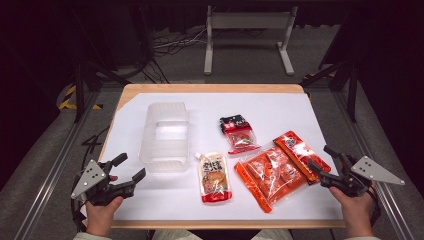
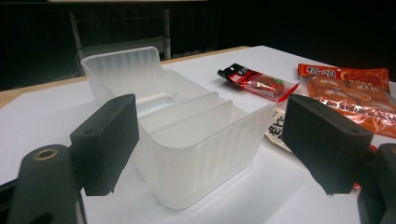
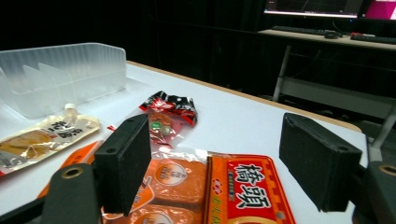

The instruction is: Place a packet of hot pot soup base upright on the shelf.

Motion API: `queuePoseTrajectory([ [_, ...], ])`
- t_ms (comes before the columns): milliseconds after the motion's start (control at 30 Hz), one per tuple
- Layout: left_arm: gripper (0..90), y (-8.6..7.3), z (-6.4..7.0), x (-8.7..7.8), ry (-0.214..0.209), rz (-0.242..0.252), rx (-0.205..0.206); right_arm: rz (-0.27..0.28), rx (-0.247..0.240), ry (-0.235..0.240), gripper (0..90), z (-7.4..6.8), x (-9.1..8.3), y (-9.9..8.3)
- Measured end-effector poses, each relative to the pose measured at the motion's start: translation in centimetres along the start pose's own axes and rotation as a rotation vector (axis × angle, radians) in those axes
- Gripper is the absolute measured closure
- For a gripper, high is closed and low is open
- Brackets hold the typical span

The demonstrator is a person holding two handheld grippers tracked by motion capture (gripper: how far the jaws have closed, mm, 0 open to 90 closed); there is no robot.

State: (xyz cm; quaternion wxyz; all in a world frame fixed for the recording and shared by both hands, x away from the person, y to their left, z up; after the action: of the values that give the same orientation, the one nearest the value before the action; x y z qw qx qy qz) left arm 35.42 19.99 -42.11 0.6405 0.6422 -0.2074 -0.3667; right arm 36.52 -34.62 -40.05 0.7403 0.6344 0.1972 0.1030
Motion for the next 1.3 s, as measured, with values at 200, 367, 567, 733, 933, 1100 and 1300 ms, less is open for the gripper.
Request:
queuePoseTrajectory([
  [200,19.6,-0.1,-0.1,-0.1,0.007,-0.004,0.001,-0.007,0.023,-0.04,29.0,1.8,0.2,-0.2],
  [367,19.5,-0.2,-0.2,-0.2,0.015,-0.008,-0.001,0.018,0.023,-0.081,28.5,3.1,0.3,0.0],
  [567,19.4,-0.3,-0.2,-0.2,0.019,-0.009,-0.001,-0.003,0.051,-0.092,27.9,4.0,0.4,-0.5],
  [733,19.4,-0.3,-0.1,-0.1,0.021,-0.017,0.006,-0.072,0.091,-0.103,26.5,4.3,0.5,-1.8],
  [933,19.4,-0.4,-0.2,0.0,0.029,-0.019,0.01,-0.099,0.082,-0.113,26.1,4.6,0.7,-2.9],
  [1100,19.6,-0.4,-0.2,0.0,0.032,-0.027,0.013,-0.151,0.116,-0.118,25.1,5.1,0.8,-4.4],
  [1300,19.6,-0.4,-0.2,0.2,0.032,-0.025,0.014,-0.232,0.156,-0.13,25.2,6.0,1.4,-6.7],
])
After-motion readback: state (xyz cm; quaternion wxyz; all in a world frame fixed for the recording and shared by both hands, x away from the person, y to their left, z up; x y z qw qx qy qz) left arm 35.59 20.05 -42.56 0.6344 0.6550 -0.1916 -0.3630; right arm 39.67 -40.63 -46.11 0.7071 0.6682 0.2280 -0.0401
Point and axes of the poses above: each handheld gripper's, and its own axes: x roughly forward along the jaws, y roughly out of its top, z roughly to its right, the point moved 8 cm from there along x, roughly forward along the jaws, and after that the axes turned 8 degrees about -y, right-handed, at the moved point
